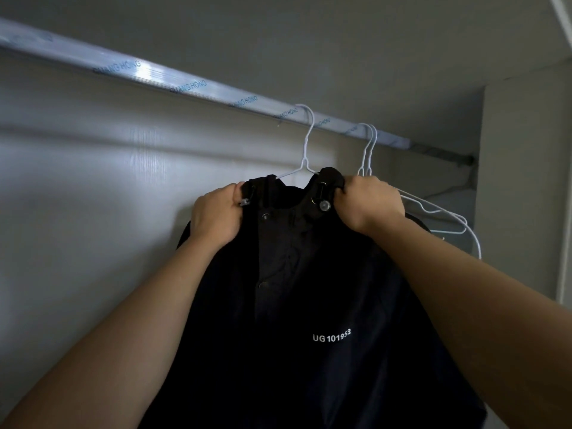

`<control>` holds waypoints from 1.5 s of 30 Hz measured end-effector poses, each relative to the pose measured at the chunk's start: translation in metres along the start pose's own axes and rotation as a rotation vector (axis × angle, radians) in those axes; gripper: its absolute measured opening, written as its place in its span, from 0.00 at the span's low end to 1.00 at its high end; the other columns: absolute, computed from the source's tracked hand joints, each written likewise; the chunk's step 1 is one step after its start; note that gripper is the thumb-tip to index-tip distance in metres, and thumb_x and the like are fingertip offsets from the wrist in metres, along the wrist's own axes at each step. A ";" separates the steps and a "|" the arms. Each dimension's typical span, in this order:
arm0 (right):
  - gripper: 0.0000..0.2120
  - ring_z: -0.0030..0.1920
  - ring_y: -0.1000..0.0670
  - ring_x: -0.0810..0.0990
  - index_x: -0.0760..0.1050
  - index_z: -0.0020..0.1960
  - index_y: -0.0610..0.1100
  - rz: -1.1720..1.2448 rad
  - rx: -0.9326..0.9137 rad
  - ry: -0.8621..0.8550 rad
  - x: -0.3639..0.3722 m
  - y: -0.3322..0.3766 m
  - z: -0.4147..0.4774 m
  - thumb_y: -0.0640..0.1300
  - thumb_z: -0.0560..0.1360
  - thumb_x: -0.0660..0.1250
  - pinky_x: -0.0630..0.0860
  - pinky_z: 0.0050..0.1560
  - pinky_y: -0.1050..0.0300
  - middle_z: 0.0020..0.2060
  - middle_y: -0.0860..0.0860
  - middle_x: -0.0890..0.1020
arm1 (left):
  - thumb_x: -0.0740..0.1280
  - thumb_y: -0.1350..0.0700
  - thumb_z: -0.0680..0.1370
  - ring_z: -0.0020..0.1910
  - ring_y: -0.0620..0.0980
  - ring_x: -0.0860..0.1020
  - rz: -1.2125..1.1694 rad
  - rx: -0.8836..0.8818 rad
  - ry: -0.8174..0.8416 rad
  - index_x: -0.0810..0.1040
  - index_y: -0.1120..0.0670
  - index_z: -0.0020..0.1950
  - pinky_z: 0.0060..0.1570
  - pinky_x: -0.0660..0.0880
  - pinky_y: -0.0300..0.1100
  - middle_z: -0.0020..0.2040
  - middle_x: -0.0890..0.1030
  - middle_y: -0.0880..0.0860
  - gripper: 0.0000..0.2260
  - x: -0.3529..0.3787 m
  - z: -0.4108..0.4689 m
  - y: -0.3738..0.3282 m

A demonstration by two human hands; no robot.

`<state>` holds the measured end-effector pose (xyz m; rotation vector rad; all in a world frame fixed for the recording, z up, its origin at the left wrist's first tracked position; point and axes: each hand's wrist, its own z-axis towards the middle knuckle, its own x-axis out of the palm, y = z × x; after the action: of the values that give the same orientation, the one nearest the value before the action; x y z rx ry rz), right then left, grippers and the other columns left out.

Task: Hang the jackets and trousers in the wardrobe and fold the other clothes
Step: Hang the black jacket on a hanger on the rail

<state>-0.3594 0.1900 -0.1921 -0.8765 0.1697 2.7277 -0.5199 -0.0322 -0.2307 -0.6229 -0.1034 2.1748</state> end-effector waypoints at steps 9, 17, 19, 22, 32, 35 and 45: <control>0.14 0.39 0.39 0.74 0.69 0.43 0.51 -0.011 0.082 0.039 -0.002 -0.034 -0.008 0.58 0.75 0.49 0.68 0.42 0.50 0.47 0.41 0.82 | 0.48 0.47 0.86 0.40 0.60 0.74 -0.001 -0.081 -0.009 0.71 0.57 0.41 0.43 0.71 0.52 0.36 0.75 0.54 0.21 0.002 -0.008 0.003; 0.26 0.63 0.38 0.72 0.72 0.68 0.45 0.234 0.159 -0.214 0.002 -0.068 -0.054 0.58 0.76 0.68 0.71 0.64 0.43 0.61 0.42 0.76 | 0.52 0.48 0.86 0.40 0.57 0.73 -0.071 -0.126 -0.084 0.69 0.55 0.42 0.40 0.67 0.49 0.38 0.73 0.49 0.17 0.004 -0.016 0.014; 0.24 0.60 0.37 0.75 0.70 0.67 0.44 0.281 0.259 -0.311 0.010 -0.079 -0.075 0.55 0.77 0.69 0.73 0.60 0.41 0.61 0.41 0.75 | 0.55 0.51 0.86 0.42 0.55 0.74 -0.169 -0.158 -0.116 0.72 0.55 0.50 0.42 0.69 0.49 0.43 0.76 0.48 0.12 0.007 -0.021 0.020; 0.17 0.59 0.40 0.76 0.68 0.68 0.46 0.520 0.340 -0.302 0.021 -0.084 -0.088 0.46 0.81 0.66 0.73 0.57 0.46 0.64 0.44 0.73 | 0.57 0.56 0.85 0.46 0.55 0.75 -0.279 -0.163 -0.190 0.73 0.56 0.56 0.44 0.67 0.46 0.48 0.78 0.51 0.06 0.009 -0.029 0.027; 0.08 0.48 0.40 0.81 0.80 0.57 0.45 0.379 0.140 -0.410 0.020 -0.097 -0.090 0.42 0.83 0.63 0.77 0.49 0.45 0.48 0.46 0.83 | 0.61 0.59 0.82 0.49 0.63 0.78 -0.166 -0.049 -0.303 0.76 0.58 0.55 0.46 0.72 0.53 0.49 0.81 0.58 0.05 0.010 -0.032 0.032; 0.09 0.47 0.46 0.80 0.80 0.54 0.49 0.436 0.197 -0.287 0.016 -0.101 -0.085 0.48 0.84 0.61 0.76 0.48 0.51 0.45 0.51 0.83 | 0.60 0.60 0.82 0.46 0.62 0.76 -0.160 -0.070 -0.292 0.75 0.57 0.51 0.43 0.68 0.50 0.46 0.80 0.57 0.05 0.010 -0.030 0.031; 0.10 0.61 0.45 0.82 0.83 0.57 0.42 1.170 0.475 0.172 -0.003 -0.119 -0.068 0.46 0.81 0.67 0.72 0.71 0.44 0.56 0.46 0.85 | 0.57 0.57 0.84 0.43 0.55 0.71 -0.159 -0.175 -0.218 0.73 0.55 0.50 0.42 0.65 0.47 0.44 0.77 0.54 0.07 0.002 -0.024 0.027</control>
<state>-0.2851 0.2905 -0.2488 -1.0511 1.7680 3.2451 -0.5290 -0.0511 -0.2605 -0.4553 -0.4484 2.0857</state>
